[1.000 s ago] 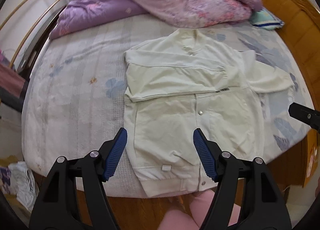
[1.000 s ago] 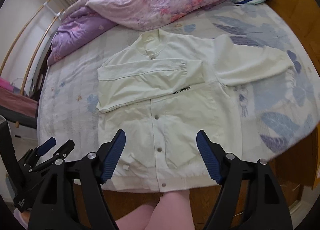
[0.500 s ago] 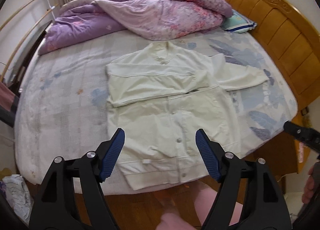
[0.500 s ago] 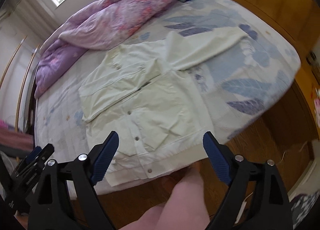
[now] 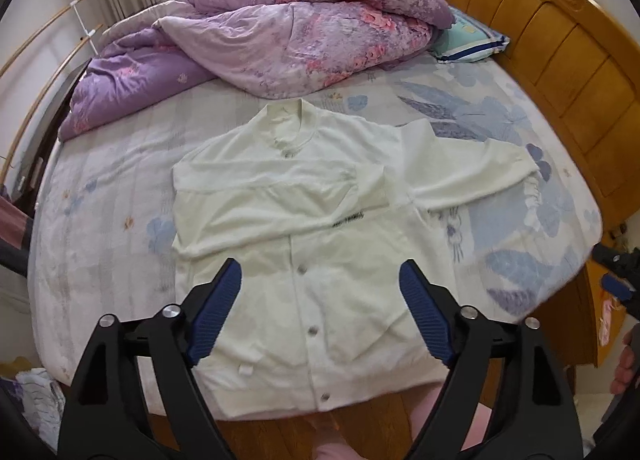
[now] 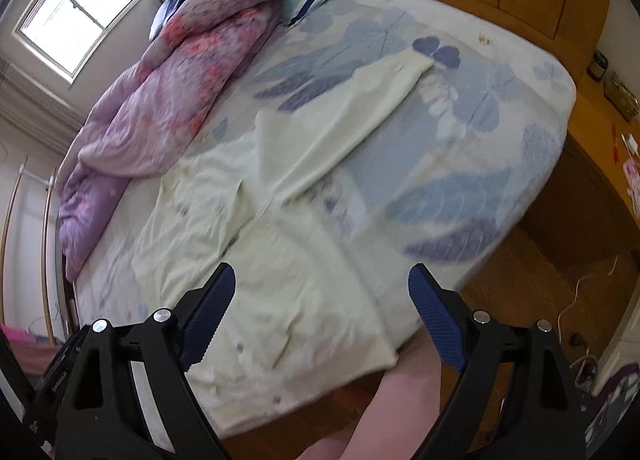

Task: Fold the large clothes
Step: 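Grasp the other sleeve cuff with the right tool while the left tool pins the body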

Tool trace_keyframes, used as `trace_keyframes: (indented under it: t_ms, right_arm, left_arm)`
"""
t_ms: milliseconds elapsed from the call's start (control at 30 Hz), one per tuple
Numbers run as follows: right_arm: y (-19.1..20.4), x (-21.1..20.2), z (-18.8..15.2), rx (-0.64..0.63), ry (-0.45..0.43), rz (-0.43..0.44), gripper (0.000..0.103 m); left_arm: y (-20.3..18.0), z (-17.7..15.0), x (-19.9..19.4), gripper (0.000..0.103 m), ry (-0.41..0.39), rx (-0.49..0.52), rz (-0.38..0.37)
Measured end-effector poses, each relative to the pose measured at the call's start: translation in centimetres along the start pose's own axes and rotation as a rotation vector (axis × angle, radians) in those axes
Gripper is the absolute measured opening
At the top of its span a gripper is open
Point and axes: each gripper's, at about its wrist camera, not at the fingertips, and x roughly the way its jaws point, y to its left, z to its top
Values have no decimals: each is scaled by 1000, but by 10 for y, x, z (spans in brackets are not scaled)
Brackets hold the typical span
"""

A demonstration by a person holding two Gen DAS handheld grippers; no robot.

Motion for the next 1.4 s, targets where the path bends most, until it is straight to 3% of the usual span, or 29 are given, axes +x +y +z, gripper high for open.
trace_keyframes:
  t_ms: [133,267,367,467,600,700,900,1000,1167,1200,1267,1400]
  right_arm:
    - [-16,10,53,-71,-71,1,85]
    - [-28,32,97,-146,-63,-46,90]
    - [-46,63,127,-142,21,-16,93]
    - [-68,89,152,-65,39,17,93]
    - [-85,130,183,-63,105,-3,93]
    - [-103,164,202,-15,168,30,93]
    - [-150,227,232,105,234,-74,81]
    - [-180,249,238,248,237,-5,67]
    - [-221,283,246,412,247,2,52]
    - [-228,288,247,441,240,17,52]
    - [-241,302,251,501,237,37,51]
    - [-253,324,262,564,196,106,40]
  left_arm:
    - [-38,41,21,90,36,-1,-2]
    - [-74,82,46,90,68,7,23]
    - [-93,109,69,90,102,-14,22]
    - [-109,132,99,92,163,-45,57]
    - [-124,150,143,92,250,-44,34]
    - [-124,158,176,92,291,-83,17]
    - [-116,164,235,92,336,-120,56]
    - [-113,165,256,92,338,-101,71]
    - [-112,166,298,91,340,-80,56]
    - [-112,167,302,89,331,-83,48]
    - [-111,169,316,66,320,-99,14]
    - [-110,170,346,38,345,-150,-53]
